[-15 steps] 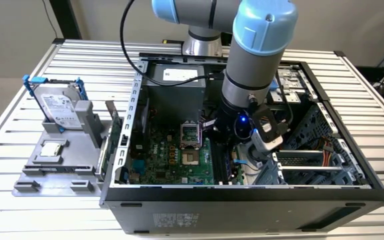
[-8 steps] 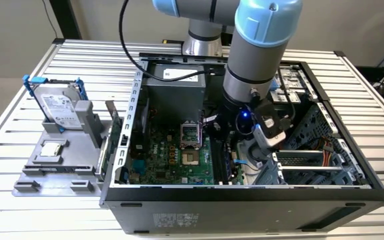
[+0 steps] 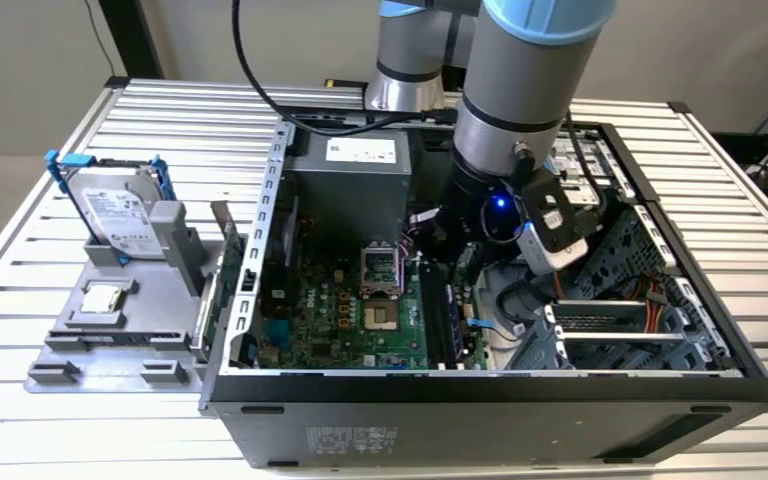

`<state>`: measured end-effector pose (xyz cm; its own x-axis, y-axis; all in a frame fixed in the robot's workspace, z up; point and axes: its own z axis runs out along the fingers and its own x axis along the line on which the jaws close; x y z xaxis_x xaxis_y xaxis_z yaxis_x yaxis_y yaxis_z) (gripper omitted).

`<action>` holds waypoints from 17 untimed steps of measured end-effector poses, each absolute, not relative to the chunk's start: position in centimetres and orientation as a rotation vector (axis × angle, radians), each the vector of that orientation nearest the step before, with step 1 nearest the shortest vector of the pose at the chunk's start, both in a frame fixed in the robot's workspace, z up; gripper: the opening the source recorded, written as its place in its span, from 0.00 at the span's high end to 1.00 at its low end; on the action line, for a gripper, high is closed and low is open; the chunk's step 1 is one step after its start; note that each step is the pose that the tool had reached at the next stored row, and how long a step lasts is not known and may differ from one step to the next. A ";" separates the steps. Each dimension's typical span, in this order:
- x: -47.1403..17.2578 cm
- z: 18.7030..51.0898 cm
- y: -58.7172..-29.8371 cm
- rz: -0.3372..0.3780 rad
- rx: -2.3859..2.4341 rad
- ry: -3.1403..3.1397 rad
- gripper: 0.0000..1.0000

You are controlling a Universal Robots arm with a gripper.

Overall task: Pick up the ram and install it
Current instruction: 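Insert the ram into the slot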

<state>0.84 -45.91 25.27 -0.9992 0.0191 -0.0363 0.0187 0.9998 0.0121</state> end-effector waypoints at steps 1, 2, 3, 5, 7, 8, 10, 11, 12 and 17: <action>0.8 25.3 -45.9 0.018 0.029 3.105 0.00; 0.8 25.3 -45.9 0.018 0.029 3.105 0.00; 0.8 25.3 -45.9 0.018 0.029 3.105 0.00; 0.8 25.3 -45.9 0.018 0.029 3.105 1.00; 0.8 25.3 -45.9 0.018 0.029 3.105 1.00; 0.8 25.3 -45.9 0.018 0.030 3.105 1.00; 0.8 25.3 -45.9 0.018 0.029 3.105 1.00; 0.7 25.3 -45.9 0.018 0.029 3.105 1.00; 0.7 25.3 -45.9 0.018 0.029 3.105 1.00; 0.7 25.3 -45.9 0.018 0.029 3.105 1.00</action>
<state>0.70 -45.91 25.28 -0.9992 0.0191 -0.0361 0.0187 0.9998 0.0120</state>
